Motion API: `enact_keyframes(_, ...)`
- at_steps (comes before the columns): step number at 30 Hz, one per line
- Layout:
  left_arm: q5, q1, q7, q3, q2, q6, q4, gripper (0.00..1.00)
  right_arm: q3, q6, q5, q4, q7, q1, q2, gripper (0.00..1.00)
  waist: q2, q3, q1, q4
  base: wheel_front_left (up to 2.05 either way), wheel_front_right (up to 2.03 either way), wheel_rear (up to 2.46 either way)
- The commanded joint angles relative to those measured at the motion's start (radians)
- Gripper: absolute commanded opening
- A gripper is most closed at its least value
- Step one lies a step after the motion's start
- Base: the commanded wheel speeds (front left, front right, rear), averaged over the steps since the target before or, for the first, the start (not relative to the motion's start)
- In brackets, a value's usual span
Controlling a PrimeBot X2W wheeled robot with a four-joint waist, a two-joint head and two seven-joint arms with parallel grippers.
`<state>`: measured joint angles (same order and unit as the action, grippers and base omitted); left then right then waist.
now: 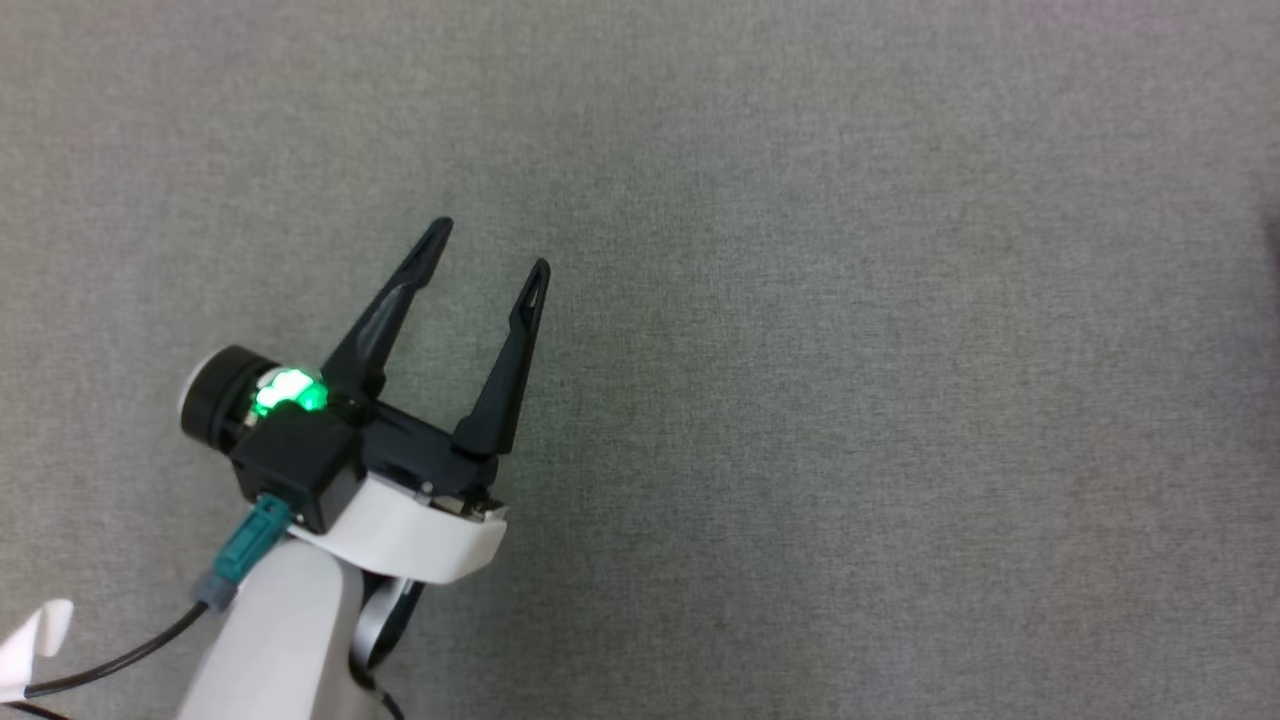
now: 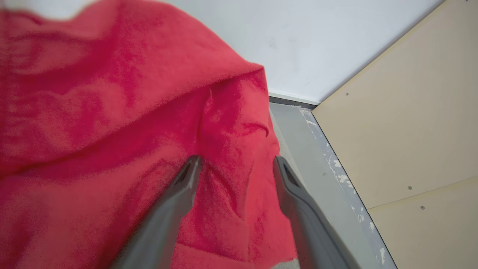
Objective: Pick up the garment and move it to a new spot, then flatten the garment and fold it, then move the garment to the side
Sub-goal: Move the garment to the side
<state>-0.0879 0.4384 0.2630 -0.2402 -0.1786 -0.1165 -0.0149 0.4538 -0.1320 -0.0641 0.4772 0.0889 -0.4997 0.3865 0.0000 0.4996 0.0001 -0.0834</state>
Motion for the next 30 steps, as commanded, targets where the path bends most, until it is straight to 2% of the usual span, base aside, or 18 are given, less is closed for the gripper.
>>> enact_keyframes(1, -0.008, -0.015, 0.001, 0.002, -0.005, 0.003, 0.003, 1.0, 0.007, 0.003, -0.002, 0.0, -0.009, 0.018, -0.004, 1.0, 0.0, -0.019, -0.0001, -0.002, 0.0, 0.0, 0.0)
enact_keyframes(7, -0.016, -0.08, 0.001, 0.023, -0.008, 0.022, 0.021, 1.0, 0.099, 0.003, 0.013, -0.056, -0.074, 0.12, -0.095, 1.0, 0.0, -0.111, -0.0001, -0.022, 0.0, 0.0, 0.0)
enact_keyframes(12, -0.025, -0.153, 0.001, 0.053, -0.012, 0.053, 0.036, 1.0, 0.1, 0.003, 0.057, -0.179, -0.106, 0.232, -0.18, 1.0, 0.0, -0.194, -0.0001, -0.038, 0.0, 0.0, 0.0)
enact_keyframes(15, -0.03, -0.202, 0.001, 0.077, -0.016, 0.074, 0.048, 1.0, 0.044, 0.003, 0.094, -0.278, -0.108, 0.302, -0.243, 1.0, 0.0, -0.243, -0.0001, -0.043, 0.0, 0.0, 0.0)
enact_keyframes(20, -0.048, -0.268, 0.001, 0.114, -0.021, 0.103, 0.063, 1.0, -0.093, 0.003, 0.135, -0.441, -0.08, 0.403, -0.312, 1.0, 0.0, -0.303, -0.0001, -0.025, 0.0, 0.0, 0.0)
enact_keyframes(25, -0.054, -0.304, 0.001, 0.138, -0.023, 0.128, 0.072, 1.0, -0.215, 0.003, 0.191, -0.535, -0.071, 0.459, -0.335, 1.0, 0.0, -0.341, -0.0001, 0.032, 0.0, 0.0, 0.0)
enact_keyframes(30, -0.056, -0.333, 0.001, 0.159, -0.03, 0.146, 0.099, 1.0, -0.312, 0.003, 0.279, -0.556, -0.085, 0.488, -0.335, 1.0, 0.0, -0.389, -0.0001, 0.101, 0.0, 0.0, 0.0)
